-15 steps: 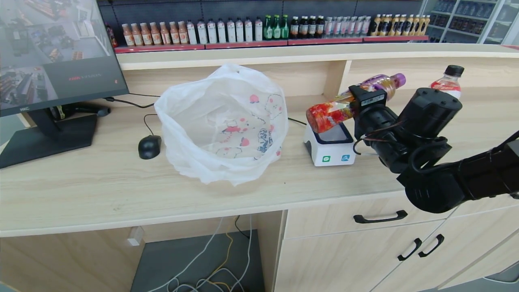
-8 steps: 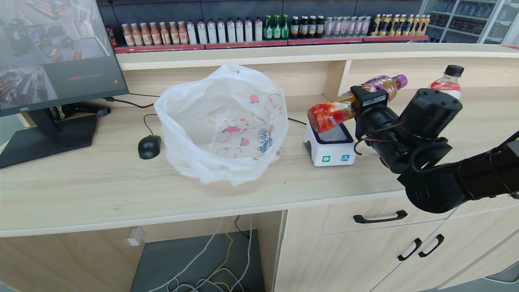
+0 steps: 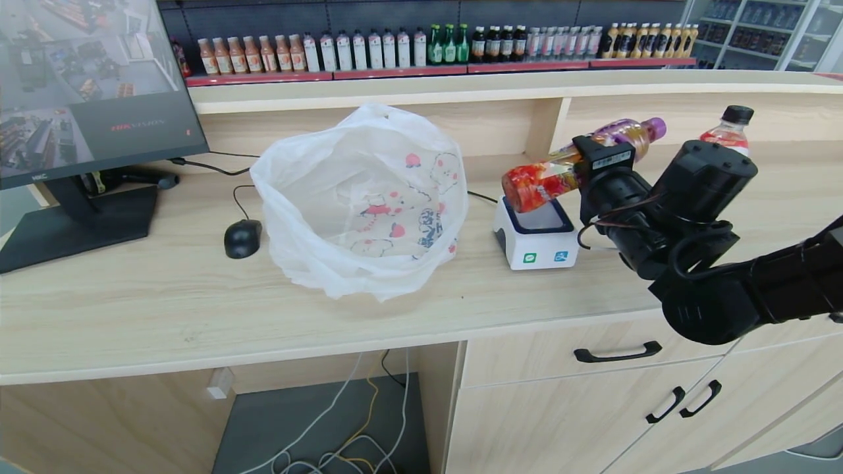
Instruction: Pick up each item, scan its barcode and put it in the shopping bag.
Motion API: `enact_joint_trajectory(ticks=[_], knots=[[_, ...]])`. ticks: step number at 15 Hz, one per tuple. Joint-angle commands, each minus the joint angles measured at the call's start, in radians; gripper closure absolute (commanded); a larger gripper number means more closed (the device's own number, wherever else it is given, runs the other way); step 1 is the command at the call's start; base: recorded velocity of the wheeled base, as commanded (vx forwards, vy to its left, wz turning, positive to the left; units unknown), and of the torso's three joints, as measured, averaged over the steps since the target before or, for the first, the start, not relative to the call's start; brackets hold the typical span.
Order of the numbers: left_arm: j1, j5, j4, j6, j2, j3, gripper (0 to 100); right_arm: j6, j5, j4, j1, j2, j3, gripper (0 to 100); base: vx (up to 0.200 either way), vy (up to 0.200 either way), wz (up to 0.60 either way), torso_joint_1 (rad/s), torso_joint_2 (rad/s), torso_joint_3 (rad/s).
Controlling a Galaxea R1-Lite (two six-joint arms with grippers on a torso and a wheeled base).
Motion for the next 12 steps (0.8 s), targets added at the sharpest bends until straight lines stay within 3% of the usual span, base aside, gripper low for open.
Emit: enact_joint_trajectory(ticks=[1, 6, 12], knots=[[0.0, 0.0, 0.0, 0.0, 0.0, 0.0, 0, -0.004, 0.0, 0.002, 0.001, -0.028, -0.002, 100, 0.0, 0.0, 0.0, 0.0, 0.0, 0.0], [-0.002, 0.0, 0.0, 0.0, 0.0, 0.0, 0, -0.09, 0.009, 0.0, 0.008, -0.065, -0.002, 100, 0.0, 0.0, 0.0, 0.0, 0.0, 0.0], [0.0, 0.0, 0.0, 0.0, 0.0, 0.0, 0, -0.331, 0.038, -0.006, 0.102, -0.119, -0.008, 100, 0.0, 0.0, 0.0, 0.0, 0.0, 0.0]])
